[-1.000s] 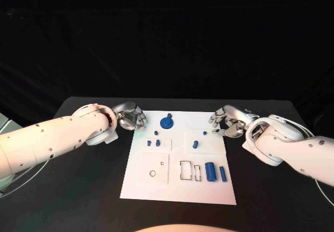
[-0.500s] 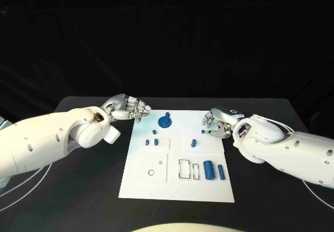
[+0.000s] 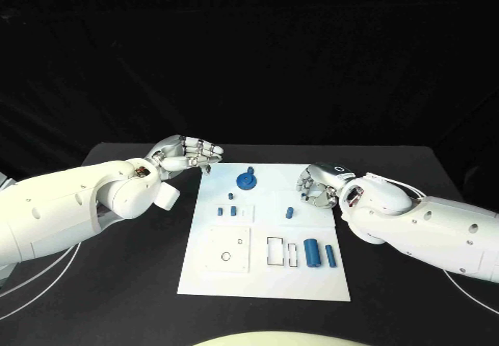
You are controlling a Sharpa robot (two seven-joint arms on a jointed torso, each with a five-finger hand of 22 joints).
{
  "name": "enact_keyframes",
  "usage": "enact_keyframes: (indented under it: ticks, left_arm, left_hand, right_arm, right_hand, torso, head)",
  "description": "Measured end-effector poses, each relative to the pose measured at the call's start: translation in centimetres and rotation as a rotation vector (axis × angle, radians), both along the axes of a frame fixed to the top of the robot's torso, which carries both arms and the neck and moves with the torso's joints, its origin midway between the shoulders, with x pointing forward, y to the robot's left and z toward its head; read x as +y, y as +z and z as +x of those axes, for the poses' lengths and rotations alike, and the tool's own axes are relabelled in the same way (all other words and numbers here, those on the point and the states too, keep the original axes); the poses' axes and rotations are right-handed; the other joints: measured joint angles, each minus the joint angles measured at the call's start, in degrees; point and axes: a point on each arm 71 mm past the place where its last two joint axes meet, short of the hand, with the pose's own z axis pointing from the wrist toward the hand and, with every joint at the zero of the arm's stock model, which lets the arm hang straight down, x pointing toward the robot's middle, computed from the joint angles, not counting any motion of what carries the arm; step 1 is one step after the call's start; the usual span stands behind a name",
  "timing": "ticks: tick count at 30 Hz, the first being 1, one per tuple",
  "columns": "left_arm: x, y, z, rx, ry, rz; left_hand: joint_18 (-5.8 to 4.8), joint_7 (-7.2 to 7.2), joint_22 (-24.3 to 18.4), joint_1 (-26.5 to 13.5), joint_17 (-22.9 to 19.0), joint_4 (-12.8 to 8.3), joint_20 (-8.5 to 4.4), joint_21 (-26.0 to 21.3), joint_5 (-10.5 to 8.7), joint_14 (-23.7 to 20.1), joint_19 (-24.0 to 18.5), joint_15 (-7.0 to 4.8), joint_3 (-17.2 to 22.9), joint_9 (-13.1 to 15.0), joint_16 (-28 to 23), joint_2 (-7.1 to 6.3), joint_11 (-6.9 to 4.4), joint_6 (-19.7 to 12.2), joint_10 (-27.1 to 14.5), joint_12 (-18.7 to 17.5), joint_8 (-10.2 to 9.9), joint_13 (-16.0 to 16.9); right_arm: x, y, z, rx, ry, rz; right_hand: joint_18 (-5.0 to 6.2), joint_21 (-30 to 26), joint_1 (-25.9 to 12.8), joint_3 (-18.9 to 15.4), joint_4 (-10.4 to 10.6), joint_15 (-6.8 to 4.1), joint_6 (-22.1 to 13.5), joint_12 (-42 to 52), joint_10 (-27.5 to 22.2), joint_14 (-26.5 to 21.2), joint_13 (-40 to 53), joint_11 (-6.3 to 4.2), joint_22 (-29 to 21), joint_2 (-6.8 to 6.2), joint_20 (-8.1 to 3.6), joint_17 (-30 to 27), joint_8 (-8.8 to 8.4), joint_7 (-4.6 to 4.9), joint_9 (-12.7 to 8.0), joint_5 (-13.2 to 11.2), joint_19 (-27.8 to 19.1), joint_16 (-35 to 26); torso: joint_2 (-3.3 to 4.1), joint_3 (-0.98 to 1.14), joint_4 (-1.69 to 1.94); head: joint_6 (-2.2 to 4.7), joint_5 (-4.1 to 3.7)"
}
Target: Assemble the parts on the task board
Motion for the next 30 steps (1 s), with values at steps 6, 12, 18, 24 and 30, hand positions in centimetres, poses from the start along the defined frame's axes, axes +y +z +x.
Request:
enact_keyframes:
  ticks: [6,12,18,24,30]
  left_arm:
    - [-0.2,0.1,-0.1,0.004,-0.001,-0.019]
    - [-0.2,0.1,-0.1,0.007,0.0,-0.025]
    - [-0.2,0.1,-0.1,0.009,0.002,-0.027]
    - [-0.2,0.1,-0.1,0.01,0.002,-0.027]
    - [-0.2,0.1,-0.1,0.011,0.003,-0.026]
  left_hand:
    - [0.0,0.0,-0.1,0.0,0.0,0.0,0.0,0.0,0.0,0.0,0.0,0.0,0.0,0.0,0.0,0.0,0.0,0.0,0.0,0.0,0.0,0.0]
    - [0.0,0.0,-0.1,0.0,-0.1,0.0,0.0,-0.2,0.0,0.0,0.0,0.0,0.0,0.0,0.0,0.0,0.0,0.0,0.0,0.3,0.0,0.0]
    - [0.0,0.2,-0.1,0.0,-0.1,0.0,0.0,-0.2,0.0,0.0,0.0,0.0,0.0,0.0,0.0,0.0,0.0,-0.2,0.0,0.3,0.0,0.0]
    - [0.0,0.2,-0.2,0.0,-0.1,0.0,0.0,-0.2,0.0,0.0,0.0,0.0,0.0,0.0,0.0,0.0,0.0,-0.2,0.0,0.5,0.0,0.0]
    - [0.0,0.2,-0.2,0.0,-0.1,0.0,0.0,-0.2,0.0,0.0,0.0,0.0,0.0,0.0,0.0,0.0,0.0,-0.2,0.0,0.5,0.0,0.0]
  right_arm:
    - [0.2,-0.2,0.2,-0.004,0.001,-0.016]
    - [0.5,-0.2,0.1,-0.014,0.012,-0.035]
    - [0.9,-0.2,-0.3,-0.034,0.029,-0.069]
    - [1.2,-0.3,-0.6,-0.063,0.038,-0.101]
    - [1.4,-0.3,-1.0,-0.095,0.037,-0.118]
  right_hand:
    - [0.0,0.0,-0.1,2.0,-0.7,0.0,0.7,-0.7,0.9,0.0,-0.5,-0.08,0.0,0.06,0.0,0.0,0.25,-0.05,0.2,0.0,0.0,0.0]
    - [-0.01,1.8,-0.3,5.9,-4.0,-0.41,2.4,-1.3,3.1,0.0,-1.2,-0.23,0.0,0.28,-0.42,0.0,1.15,-0.34,1.0,-0.3,0.0,0.2]
    - [-0.01,3.9,-0.6,9.6,-8.4,-0.82,3.7,-2.2,4.1,0.0,-1.2,0.65,0.0,0.59,-0.86,0.0,1.77,-0.55,1.7,-0.3,0.0,0.6]
    - [0.0,4.8,-1.1,10.3,-9.9,-1.22,4.7,-2.2,4.8,0.0,-1.2,1.32,0.0,1.13,-1.24,0.0,2.21,-0.83,2.2,-0.2,0.0,0.6]
    - [0.0,5.5,-2.3,11.7,-11.6,-1.22,5.0,-2.2,4.9,0.0,-1.2,1.46,0.0,1.09,-1.24,0.0,2.21,-0.93,2.4,-0.2,0.0,0.6]
  torso:
    - [0.01,0.02,-0.03]
    - [0.0,0.04,-0.03]
    - [-0.03,0.05,-0.07]
    - [-0.07,0.05,-0.07]
    - [-0.07,0.04,-0.07]
  head:
    - [-0.15,-0.02]
    - [-0.34,0.0]
    - [-0.51,0.01]
    - [-0.58,-0.02]
    - [-0.58,-0.1]
